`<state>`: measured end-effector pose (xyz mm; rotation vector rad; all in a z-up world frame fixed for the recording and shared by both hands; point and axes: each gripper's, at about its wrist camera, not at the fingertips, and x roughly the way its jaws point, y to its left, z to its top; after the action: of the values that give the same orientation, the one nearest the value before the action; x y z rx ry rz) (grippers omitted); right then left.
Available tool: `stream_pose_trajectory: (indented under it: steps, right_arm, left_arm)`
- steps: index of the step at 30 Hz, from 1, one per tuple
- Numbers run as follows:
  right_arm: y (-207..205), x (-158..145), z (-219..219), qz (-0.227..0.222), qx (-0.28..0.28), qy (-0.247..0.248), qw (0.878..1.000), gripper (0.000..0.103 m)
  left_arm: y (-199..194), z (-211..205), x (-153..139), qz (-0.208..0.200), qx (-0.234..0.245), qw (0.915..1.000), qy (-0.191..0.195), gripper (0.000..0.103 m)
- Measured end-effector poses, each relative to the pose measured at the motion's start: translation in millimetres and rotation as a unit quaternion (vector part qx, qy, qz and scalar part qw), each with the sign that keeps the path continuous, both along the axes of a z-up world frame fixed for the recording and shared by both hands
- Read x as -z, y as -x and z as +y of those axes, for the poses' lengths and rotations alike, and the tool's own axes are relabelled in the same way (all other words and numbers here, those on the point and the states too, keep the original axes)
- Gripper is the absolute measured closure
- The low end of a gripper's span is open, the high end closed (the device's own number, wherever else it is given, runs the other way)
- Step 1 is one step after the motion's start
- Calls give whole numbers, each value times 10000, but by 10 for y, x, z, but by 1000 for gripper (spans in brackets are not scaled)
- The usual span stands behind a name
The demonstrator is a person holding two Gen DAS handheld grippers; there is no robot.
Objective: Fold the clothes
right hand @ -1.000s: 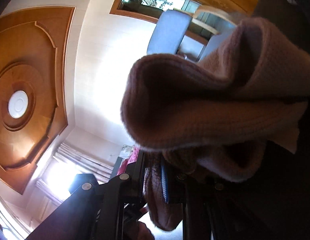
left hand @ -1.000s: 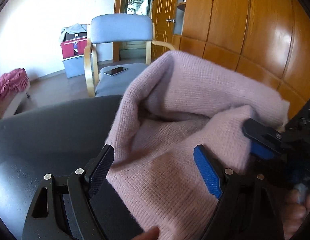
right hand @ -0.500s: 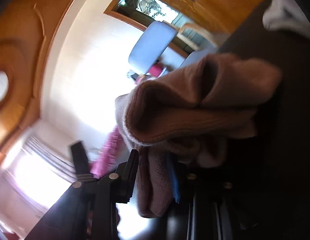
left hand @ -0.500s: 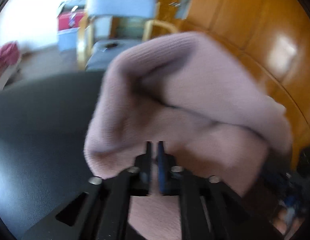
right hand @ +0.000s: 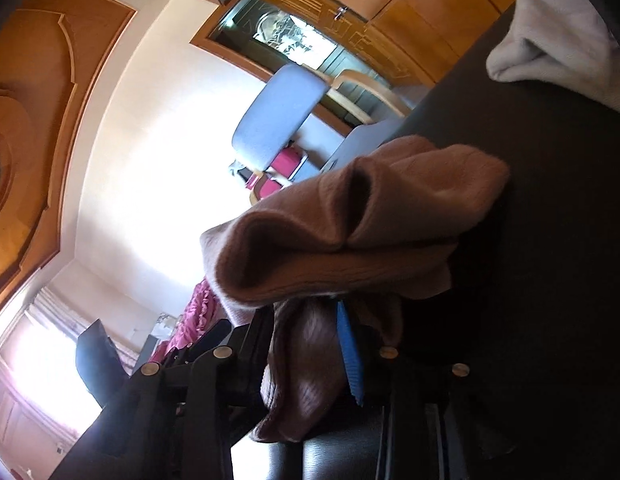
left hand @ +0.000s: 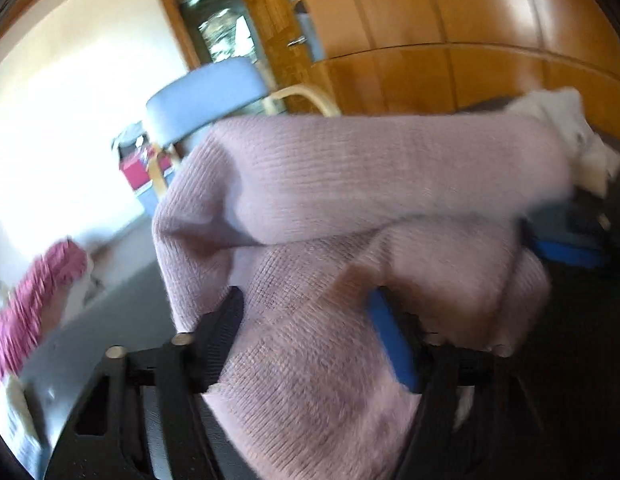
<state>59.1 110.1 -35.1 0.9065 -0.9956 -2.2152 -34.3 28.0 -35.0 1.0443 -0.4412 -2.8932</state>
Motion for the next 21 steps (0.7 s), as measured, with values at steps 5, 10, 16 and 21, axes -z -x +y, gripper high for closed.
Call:
stream_pose_trajectory:
  steps: [5, 10, 16, 21]
  right_arm:
    - [163, 119, 363, -98, 213, -95, 9997, 68]
    - [245, 279, 370, -358, -79, 132, 9992, 67]
    - [543, 427, 353, -658, -211, 890, 9936, 65]
    - [568, 123, 135, -33, -531, 510, 9973, 97]
  left_arm:
    - [132, 29, 123, -388, -275, 9989, -38, 103]
    - [-47, 66, 9, -331, 451, 9954, -774, 94]
    - [-232, 444, -18, 465, 675, 9953, 516, 26]
    - [14, 416, 117, 426, 443, 9960, 654, 25]
